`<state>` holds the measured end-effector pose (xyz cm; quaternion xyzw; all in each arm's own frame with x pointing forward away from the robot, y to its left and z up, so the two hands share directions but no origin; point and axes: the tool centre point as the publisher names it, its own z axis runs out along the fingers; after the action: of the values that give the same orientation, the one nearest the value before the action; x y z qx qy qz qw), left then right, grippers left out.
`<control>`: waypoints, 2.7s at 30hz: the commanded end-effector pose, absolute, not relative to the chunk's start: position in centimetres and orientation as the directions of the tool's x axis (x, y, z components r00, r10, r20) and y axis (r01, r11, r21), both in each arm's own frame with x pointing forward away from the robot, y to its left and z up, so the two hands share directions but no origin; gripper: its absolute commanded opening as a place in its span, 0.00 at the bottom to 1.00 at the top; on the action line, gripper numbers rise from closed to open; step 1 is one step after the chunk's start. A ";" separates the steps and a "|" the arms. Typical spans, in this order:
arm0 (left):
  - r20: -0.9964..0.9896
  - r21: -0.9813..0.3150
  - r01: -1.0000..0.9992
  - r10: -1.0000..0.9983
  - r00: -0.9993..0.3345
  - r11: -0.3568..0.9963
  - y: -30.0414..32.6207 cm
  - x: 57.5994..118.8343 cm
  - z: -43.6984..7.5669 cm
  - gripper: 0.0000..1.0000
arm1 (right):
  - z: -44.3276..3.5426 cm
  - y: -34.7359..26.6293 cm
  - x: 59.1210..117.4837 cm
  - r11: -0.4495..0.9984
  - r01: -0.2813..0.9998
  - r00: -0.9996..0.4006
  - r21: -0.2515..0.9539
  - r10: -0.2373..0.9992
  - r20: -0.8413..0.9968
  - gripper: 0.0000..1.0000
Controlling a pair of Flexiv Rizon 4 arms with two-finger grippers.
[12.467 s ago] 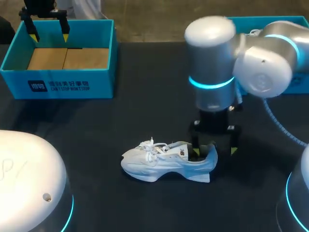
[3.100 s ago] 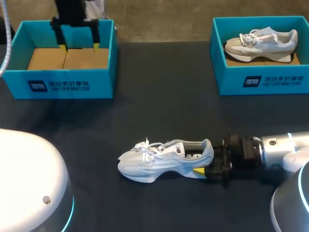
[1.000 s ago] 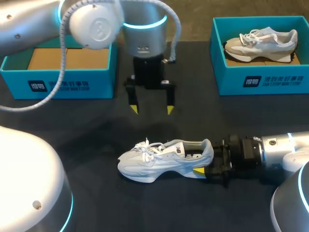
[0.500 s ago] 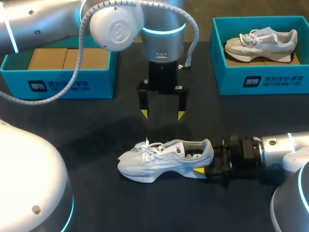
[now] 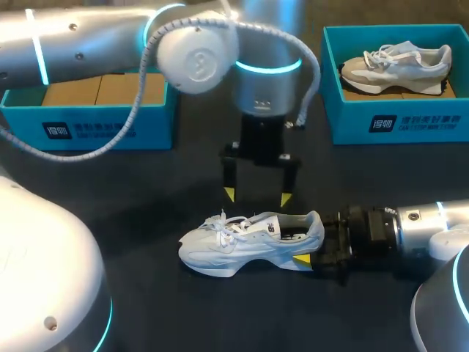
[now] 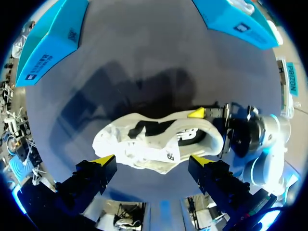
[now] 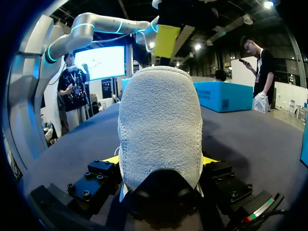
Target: Take the shoe out of the shoebox, open the shoe tongue, remove and reinsert the insole, then place the shoe into the shoebox
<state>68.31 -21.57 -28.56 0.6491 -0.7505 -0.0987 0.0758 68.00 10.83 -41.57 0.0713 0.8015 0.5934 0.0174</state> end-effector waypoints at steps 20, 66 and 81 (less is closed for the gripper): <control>-0.214 0.302 -0.953 -0.972 -0.102 0.033 -23.3 66.8 -33.3 1.00 | -41.6 11.0 68.0 0.287 0.094 -0.989 0.953 0.137 0.056 0.00; -0.181 0.193 -0.978 -0.983 0.041 -0.076 -18.6 65.7 -32.3 0.34 | -41.6 11.0 68.0 0.287 0.094 -0.989 0.953 0.137 0.056 0.00; 0.069 0.158 -0.983 -0.992 0.106 -0.094 -15.6 65.9 -31.6 0.00 | -41.6 11.0 68.0 0.287 0.094 -0.989 0.953 0.137 0.056 0.00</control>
<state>66.38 -17.17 -32.04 0.7290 -0.6734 -0.1227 0.0050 68.01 10.85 -41.55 0.0713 0.8014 0.5935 0.0175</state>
